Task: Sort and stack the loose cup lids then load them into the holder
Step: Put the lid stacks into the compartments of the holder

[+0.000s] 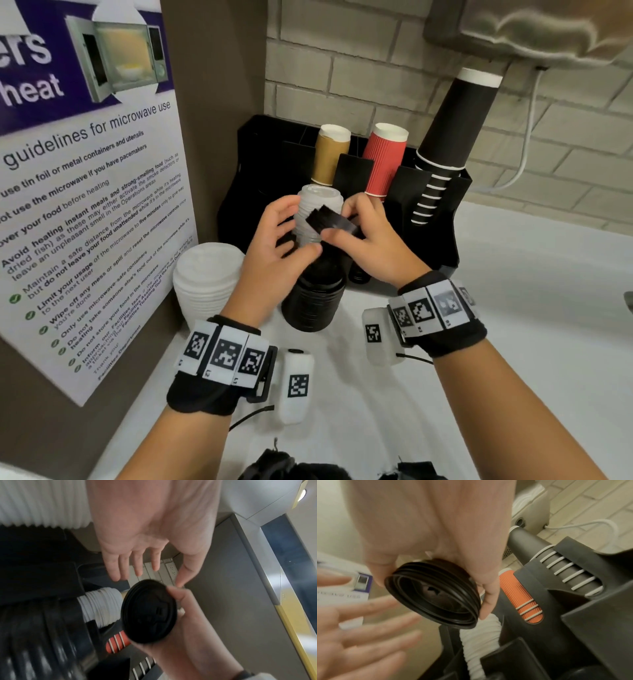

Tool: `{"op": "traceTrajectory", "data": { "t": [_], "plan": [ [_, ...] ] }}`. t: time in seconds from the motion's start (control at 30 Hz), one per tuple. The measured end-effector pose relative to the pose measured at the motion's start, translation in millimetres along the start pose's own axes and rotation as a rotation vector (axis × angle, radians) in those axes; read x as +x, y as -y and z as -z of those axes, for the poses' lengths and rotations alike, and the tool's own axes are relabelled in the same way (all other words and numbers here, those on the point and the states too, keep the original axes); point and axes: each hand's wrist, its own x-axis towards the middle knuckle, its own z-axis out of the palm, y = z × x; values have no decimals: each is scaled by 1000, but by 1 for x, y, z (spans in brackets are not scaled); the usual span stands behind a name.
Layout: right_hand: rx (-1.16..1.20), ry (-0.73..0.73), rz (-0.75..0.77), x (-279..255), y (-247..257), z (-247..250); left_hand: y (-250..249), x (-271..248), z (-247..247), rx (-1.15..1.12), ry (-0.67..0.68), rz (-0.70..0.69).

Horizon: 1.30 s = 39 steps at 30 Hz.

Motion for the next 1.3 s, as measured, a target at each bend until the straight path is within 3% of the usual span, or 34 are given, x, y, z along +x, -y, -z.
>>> {"op": "traceTrajectory", "data": {
  "t": [0.1,0.27,0.5,1.1,1.2,1.3],
  "plan": [
    [196,48,-16,-4,12,1,6,-4,-11,-65,101,58],
    [394,241,-45,-9,24,7,10,-5,-17,-118,63,-60],
    [369,406,-42,-6,23,34,9,-5,-10,-166,136,-42],
    [187,298,82,-7,24,36,8,-7,-13,-137,125,18],
    [177,96,91,3,14,41,6,-4,-5,-119,33,22],
    [81,-147,-20,22,-9,52,2,1,8,-81,-123,2]
  ]
}}
